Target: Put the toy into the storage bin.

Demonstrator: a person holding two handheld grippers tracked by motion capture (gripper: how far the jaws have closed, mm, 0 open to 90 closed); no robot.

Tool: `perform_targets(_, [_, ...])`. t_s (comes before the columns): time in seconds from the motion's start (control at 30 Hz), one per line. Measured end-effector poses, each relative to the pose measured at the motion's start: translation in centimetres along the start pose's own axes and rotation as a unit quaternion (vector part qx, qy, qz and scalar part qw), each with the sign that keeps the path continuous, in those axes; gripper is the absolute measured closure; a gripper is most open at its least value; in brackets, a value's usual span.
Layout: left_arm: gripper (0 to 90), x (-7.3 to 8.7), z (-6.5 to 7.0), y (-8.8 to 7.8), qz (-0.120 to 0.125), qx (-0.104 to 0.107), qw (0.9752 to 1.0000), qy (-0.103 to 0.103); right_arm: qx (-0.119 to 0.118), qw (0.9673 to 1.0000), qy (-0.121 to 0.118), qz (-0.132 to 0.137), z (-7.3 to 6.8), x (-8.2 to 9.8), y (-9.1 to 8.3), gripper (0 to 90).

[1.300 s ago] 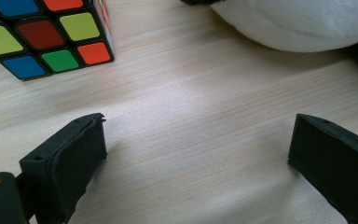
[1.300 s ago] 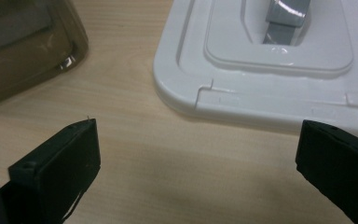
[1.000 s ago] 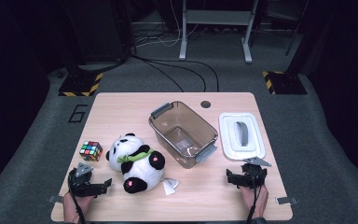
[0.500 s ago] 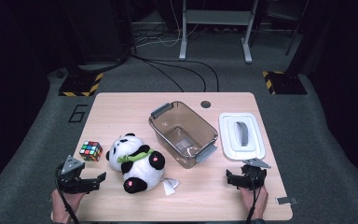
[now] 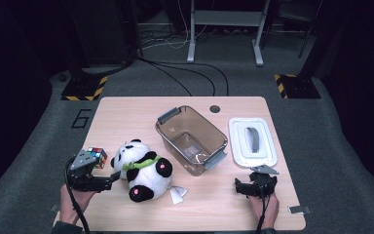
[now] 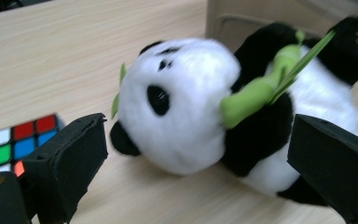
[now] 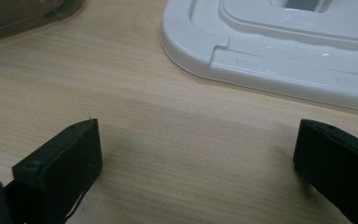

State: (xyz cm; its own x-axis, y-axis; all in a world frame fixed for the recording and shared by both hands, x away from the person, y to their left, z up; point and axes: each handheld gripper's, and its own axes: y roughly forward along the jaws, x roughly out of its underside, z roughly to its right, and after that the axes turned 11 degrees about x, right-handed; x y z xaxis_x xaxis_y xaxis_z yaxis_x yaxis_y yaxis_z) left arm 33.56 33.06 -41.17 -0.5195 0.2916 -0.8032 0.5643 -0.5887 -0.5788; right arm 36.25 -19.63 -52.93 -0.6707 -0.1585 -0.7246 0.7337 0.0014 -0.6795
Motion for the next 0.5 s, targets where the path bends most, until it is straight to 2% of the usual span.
perform_targets(0.13, [4.6, -1.4, 0.8, 0.4, 0.005, 0.015, 0.9998, 0.015, 0.001, 1.0, -0.003, -0.002, -0.1, 0.0, 0.0, 0.5])
perform_targets(0.33, [5.0, -2.9, 1.8, 1.5, -0.01, 0.033, 0.9986, 0.04, 0.002, 1.0, -0.005, -0.003, -0.1, 0.0, 0.0, 0.5])
perform_targets(0.5, [5.6, -3.6, 2.1, 2.5, -0.017, 0.046, 0.9977, 0.045, 0.002, 1.0, -0.006, -0.003, -0.1, 0.0, 0.0, 0.6])
